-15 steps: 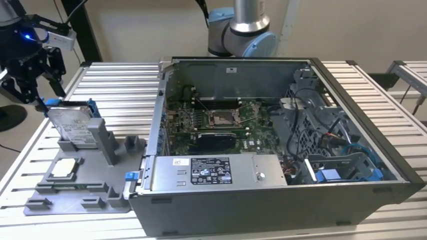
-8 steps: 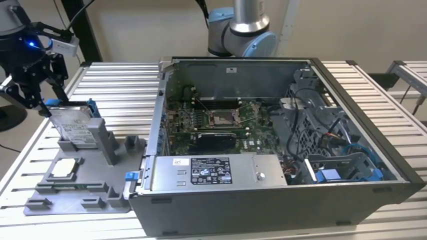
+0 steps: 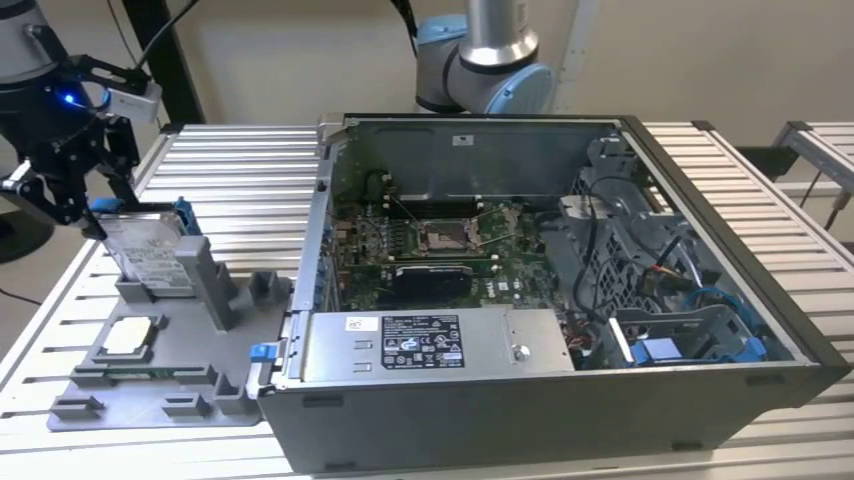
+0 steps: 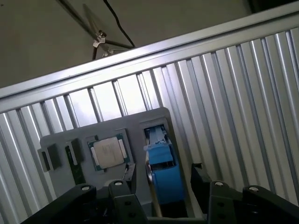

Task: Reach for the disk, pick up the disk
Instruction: 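Pick up the disk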

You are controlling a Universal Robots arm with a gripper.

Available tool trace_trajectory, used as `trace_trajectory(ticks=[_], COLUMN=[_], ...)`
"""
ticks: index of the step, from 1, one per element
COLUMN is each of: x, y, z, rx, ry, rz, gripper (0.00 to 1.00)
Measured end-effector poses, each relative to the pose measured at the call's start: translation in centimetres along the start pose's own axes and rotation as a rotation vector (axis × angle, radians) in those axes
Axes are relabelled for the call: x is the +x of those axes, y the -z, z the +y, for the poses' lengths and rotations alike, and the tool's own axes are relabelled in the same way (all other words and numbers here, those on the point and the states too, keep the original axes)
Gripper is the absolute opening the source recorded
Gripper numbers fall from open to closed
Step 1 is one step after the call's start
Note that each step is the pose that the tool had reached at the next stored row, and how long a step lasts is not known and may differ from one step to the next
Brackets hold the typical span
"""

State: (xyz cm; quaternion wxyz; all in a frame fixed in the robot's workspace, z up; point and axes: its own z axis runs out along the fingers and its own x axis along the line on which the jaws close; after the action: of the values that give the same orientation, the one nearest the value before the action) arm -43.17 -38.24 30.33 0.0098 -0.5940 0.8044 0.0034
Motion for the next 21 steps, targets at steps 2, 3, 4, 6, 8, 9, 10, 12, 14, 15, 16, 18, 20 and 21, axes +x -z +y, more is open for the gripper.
trace_trajectory(ticks=[2,3,4,6,8,9,10,12,14,15,16,18,20,21], x=[0.0,0.0,0.0,0.0,0.0,0.0,-0.01,-0.02,-0.04,-0.04,-0.05,-0.05,-0.06,-0.07], y=[-0.36,-0.54,-0.7,-0.93,-1.14,-1.25,-1.38,-1.62,-1.86,-1.95,-2.02,-2.25,-2.49,-2.58], z=[0.01,0.0,-0.01,-0.03,-0.06,-0.07,-0.09,-0.15,-0.2,-0.23,-0.25,-0.3,-0.34,-0.36], rx=[-0.0001,-0.0002,-0.0003,-0.0009,-0.0015,-0.0018,-0.0019,-0.0024,-0.0027,-0.0029,-0.0032,-0.0033,-0.0034,-0.0035], ry=[0.004,0.009,0.019,0.05,0.077,0.089,0.1,0.12,0.137,0.146,0.154,0.17,0.18,0.183], rz=[0.0,-0.0001,-0.0002,-0.0003,-0.0005,-0.0005,-0.0007,-0.0007,-0.0008,-0.0009,-0.0008,-0.001,-0.0012,-0.0012], gripper=[1.0,1.0,1.0,1.0,1.0,1.0,1.0,1.0,1.0,1.0,1.0,1.0,1.0,1.0])
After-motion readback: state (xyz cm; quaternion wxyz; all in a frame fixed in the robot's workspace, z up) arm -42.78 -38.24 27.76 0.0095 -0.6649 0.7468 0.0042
